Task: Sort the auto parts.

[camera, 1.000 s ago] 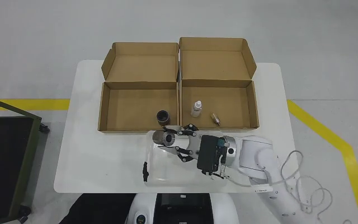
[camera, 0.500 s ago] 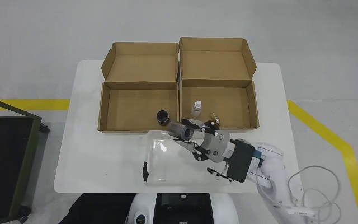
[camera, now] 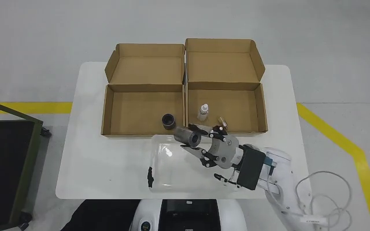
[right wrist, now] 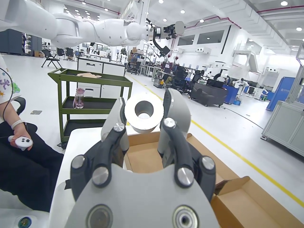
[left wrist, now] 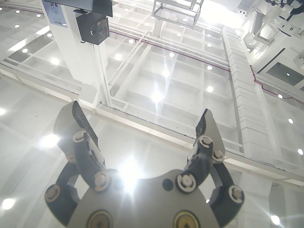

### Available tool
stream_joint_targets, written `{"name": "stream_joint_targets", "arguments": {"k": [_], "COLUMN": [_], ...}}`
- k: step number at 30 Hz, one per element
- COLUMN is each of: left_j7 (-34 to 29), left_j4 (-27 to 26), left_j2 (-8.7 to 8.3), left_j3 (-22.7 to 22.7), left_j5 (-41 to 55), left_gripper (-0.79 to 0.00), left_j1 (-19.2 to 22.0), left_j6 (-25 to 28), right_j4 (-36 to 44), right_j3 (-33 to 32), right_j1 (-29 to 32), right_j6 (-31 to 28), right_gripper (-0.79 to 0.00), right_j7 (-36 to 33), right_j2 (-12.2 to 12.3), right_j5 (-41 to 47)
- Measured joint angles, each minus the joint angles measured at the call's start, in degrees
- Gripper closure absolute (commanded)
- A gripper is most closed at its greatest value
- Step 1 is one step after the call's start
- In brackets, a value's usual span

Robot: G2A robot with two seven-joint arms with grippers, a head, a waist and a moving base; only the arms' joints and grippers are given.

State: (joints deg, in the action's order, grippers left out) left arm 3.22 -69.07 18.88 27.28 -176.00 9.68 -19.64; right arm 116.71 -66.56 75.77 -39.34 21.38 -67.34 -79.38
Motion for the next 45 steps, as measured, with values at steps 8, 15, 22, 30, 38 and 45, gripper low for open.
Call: {"name": "stream_joint_targets", "arguments": {"k": [8,15,22,30,38,45], "left_j7": [0.0,0.0,0.0,0.0,0.0,0.0], "left_j4": [0.0,0.0,0.0,0.0,0.0,0.0], "left_j2": [0.0,0.0,0.0,0.0,0.0,0.0], "left_j3": [0.0,0.0,0.0,0.0,0.0,0.0], "left_j5": [0.0,0.0,0.0,0.0,0.0,0.0], "left_gripper": [-0.785,-0.785,-0.785,-0.785,-0.785,-0.785], "left_j1": [0.0,0.0,0.0,0.0,0.0,0.0], "left_j6": [0.0,0.0,0.0,0.0,0.0,0.0], "right_j4": [1.0,0.0,-1.6,-18.6,-22.0,-22.0], "right_j3": [0.4,2.6,5.8,17.5,20.1,20.1], "right_j1": [-0.7,-3.6,-6.9,-18.9,-22.0,-22.0], "right_j6": [-2.2,-3.3,-1.2,4.3,6.1,6.1], "right_gripper": [0.0,0.0,0.0,0.0,0.0,0.0], "right_j7": [-9.2,-19.9,-31.2,-30.6,-28.3,-28.4], "right_j2": [0.2,0.1,-0.5,-3.9,-5.3,-5.2], "right_j5": [2.0,6.9,10.6,7.9,8.6,8.6]}}
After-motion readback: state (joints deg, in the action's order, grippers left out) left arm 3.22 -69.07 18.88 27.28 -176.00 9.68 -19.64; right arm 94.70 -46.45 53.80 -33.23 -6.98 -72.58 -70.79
